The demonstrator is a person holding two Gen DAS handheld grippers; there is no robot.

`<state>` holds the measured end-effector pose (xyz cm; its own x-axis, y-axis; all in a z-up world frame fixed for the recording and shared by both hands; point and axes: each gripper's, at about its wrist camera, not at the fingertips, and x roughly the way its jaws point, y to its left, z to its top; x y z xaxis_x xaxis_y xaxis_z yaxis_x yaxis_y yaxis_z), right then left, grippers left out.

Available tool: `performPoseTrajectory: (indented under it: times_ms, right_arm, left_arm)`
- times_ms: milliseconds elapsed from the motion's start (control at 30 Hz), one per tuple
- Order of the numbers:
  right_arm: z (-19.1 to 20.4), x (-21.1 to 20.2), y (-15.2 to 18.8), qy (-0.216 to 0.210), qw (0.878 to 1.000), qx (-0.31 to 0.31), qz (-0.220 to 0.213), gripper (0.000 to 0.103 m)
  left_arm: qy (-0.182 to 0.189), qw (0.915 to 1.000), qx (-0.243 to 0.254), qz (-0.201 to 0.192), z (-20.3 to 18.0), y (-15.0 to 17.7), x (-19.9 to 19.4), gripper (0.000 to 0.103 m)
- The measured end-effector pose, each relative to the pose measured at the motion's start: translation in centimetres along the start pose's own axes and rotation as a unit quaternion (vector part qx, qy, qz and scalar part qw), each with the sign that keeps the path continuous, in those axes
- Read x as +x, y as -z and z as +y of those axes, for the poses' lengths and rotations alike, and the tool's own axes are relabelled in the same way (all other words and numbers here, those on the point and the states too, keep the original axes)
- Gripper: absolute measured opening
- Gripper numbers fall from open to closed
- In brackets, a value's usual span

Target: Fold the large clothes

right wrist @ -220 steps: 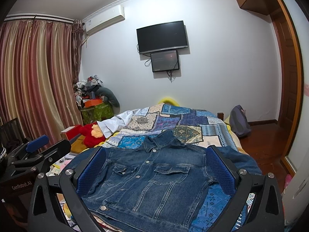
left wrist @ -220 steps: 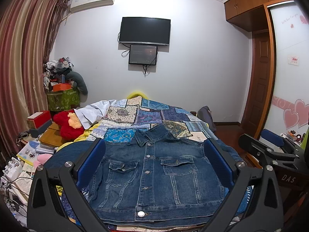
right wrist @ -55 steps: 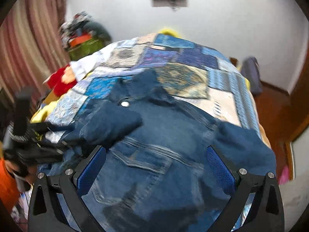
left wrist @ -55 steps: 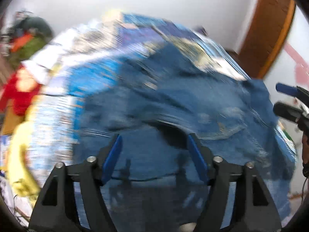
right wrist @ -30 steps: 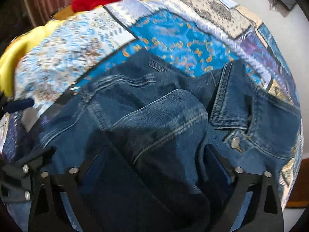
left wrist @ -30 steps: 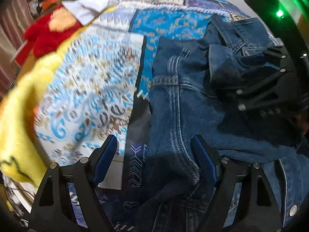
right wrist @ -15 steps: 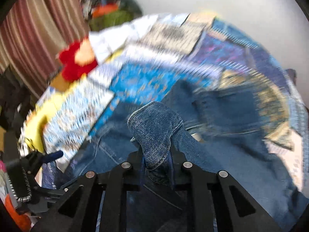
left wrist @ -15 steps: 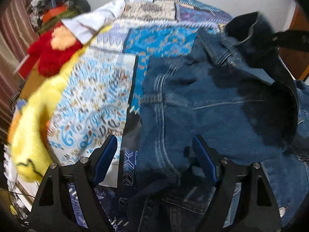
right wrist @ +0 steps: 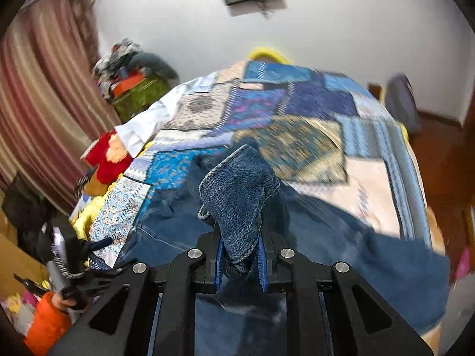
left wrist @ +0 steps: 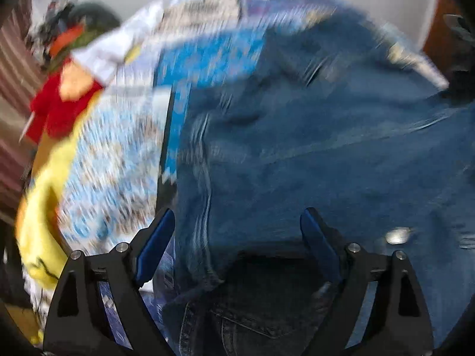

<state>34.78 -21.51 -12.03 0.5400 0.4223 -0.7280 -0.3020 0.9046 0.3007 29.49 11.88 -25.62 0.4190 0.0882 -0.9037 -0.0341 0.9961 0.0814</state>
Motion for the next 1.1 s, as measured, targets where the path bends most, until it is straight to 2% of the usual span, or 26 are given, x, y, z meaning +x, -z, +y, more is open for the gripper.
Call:
performPoseTrajectory:
  times_ms: [67,200,267,500,633,800,900,967,1033,1100]
  right_arm:
    - [-1.8,0.0,1.6,0.001,1.000,0.018,0.011,0.016]
    - [-5.2,0.1,5.2,0.018,0.998,0.053,0.027,0.016]
    - [-6.8,0.3,6.7,0.021,0.997,0.072,0.035,0.016]
    - [-10.9,-0.9,10.2,0.101,0.991,0.082,0.043,0.016]
    - [-12.3,-2.2,10.7,0.162,0.984,0.065,0.046,0.016]
    - [-14.8,-4.9,10.8,0.191,0.978,0.075,0.041,0.016]
    - [-16.4,-6.0,10.9,0.184,0.978,0.091,0.031,0.017]
    - [-17.7,-5.0,11.3,0.191,0.975,0.095,0.055,0.017]
    - [-19.0,-2.3,12.5,0.204,0.970,0.083,0.107,0.017]
    - [-19.3,-2.1,13.2,0.193,0.975,0.061,0.088,0.017]
  left_arm:
    - [0.017,0.9994,-0.017,0.025,0.5,0.6,1.4,0.088]
    - [0.025,0.9986,-0.038,0.029,1.3,1.6,1.8,0.090]
    - [0.017,0.9988,-0.033,0.031,1.3,1.9,1.8,0.092]
    - [-0.030,0.9994,0.009,0.014,-0.2,2.6,1.5,0.094]
    - [-0.051,0.9982,0.030,0.006,-1.1,2.4,1.4,0.094]
    - [-0.072,0.9948,0.071,-0.012,-2.2,1.7,-1.0,0.092]
    - [-0.060,0.9946,0.071,-0.047,-2.8,0.0,-3.6,0.092]
    - [-0.041,0.9953,0.059,-0.066,-3.3,-1.4,-5.4,0.092]
    - [-0.021,0.9949,0.051,-0.084,-4.2,-2.9,-7.0,0.092]
    - [-0.007,0.9934,0.055,-0.101,-5.8,-3.9,-8.6,0.092]
